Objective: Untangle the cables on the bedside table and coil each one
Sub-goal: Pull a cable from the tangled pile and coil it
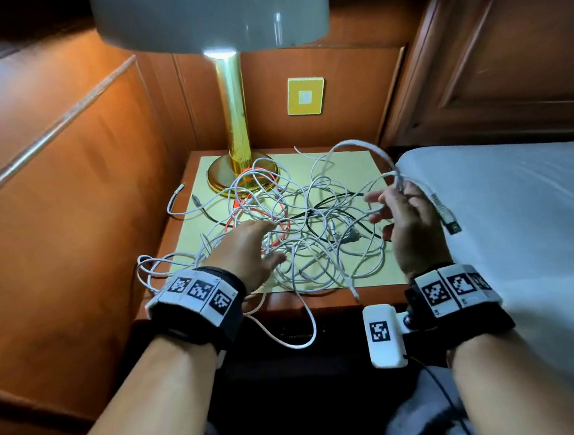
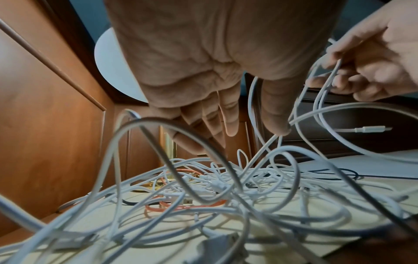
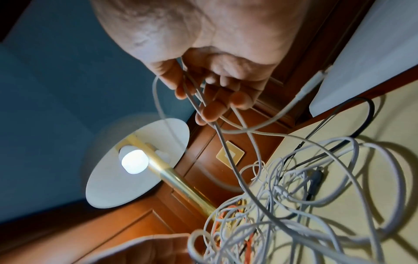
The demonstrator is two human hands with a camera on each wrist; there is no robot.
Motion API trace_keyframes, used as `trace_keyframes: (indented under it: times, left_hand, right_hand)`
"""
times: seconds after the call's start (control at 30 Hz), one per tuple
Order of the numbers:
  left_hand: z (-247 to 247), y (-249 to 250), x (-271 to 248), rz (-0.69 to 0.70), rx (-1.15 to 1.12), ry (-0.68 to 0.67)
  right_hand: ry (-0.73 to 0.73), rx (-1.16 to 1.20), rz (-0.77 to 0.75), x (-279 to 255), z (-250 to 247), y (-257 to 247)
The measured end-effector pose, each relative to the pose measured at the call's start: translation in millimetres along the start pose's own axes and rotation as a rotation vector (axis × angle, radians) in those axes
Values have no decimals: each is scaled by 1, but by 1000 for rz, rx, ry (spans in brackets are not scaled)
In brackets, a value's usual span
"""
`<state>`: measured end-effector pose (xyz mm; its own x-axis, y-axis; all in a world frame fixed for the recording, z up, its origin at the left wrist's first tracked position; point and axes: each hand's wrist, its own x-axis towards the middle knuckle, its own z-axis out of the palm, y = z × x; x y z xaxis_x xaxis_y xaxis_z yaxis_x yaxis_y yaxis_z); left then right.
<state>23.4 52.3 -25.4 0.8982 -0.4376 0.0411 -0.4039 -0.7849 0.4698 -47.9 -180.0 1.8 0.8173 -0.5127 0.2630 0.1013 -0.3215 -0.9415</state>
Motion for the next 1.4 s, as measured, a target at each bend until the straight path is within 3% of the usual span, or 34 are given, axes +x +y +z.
trace_keyframes:
  times: [0.3, 0.43, 0.53, 0.67, 0.87, 0.97, 1.1, 1.17, 1.27, 1.4]
  left_hand:
    - [5, -1, 8, -27, 44, -52]
    - [3, -8, 7, -65, 5, 12]
    - [-4, -14, 4, -62, -58, 82]
    - [-14, -20, 1, -40, -124, 175]
    - [-10, -18, -1, 30, -60, 162]
    - [-17, -29, 3, -11, -53, 286]
    - [-38, -53, 3, -139, -162, 659]
    - [-46, -58, -2, -216, -220, 761]
    - [-49, -52, -5, -221, -326, 757]
    - [-38, -38, -2, -156, -280, 602]
  right_hand:
    - [-560, -549, 140, -20, 48, 6]
    - [-638, -682, 144, -19, 54, 13]
    - [-476, -561, 102, -13, 54, 14]
    - [-129, -55, 51, -3, 47, -3]
    - [23, 619, 243, 8, 38, -9]
    - [112, 682, 247, 14, 29, -8]
    - [204, 709, 305, 24, 16, 0]
    - [228, 710, 317, 27, 14, 2]
    - [210, 688, 301, 24, 19, 2]
    - [139, 682, 254, 15, 28, -6]
